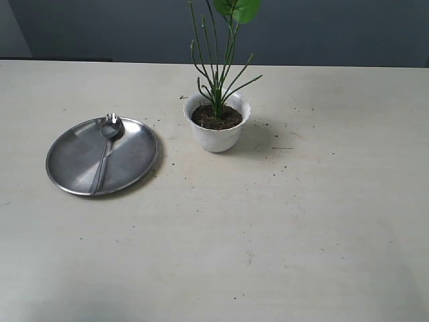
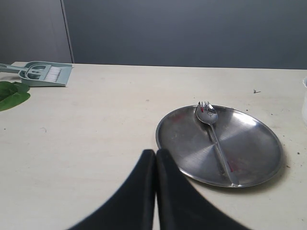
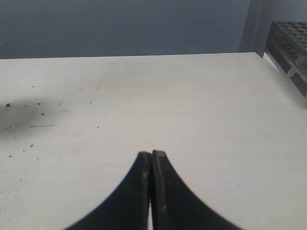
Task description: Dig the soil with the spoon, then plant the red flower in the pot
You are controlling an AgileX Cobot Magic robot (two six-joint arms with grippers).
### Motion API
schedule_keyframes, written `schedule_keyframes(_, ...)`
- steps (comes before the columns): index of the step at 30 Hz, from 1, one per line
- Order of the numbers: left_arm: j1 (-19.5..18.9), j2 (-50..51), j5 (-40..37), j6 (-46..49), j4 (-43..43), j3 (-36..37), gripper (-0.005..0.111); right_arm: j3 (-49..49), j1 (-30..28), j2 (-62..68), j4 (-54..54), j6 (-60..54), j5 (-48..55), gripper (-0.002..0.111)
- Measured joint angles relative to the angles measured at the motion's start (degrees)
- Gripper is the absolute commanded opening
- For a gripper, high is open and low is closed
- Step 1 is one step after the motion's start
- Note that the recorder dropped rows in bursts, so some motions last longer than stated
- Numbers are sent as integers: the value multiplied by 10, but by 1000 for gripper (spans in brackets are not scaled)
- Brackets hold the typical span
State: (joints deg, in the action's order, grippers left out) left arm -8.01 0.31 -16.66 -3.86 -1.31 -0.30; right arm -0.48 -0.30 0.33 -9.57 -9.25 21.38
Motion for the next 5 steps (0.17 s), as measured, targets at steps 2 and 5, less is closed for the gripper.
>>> schedule_keyframes(2, 0, 0, 0, 0, 0, 0, 0, 0, 0, 0, 0, 0, 0, -1)
schedule_keyframes(5, 0, 0, 0, 0, 0, 0, 0, 0, 0, 0, 0, 0, 0, -1)
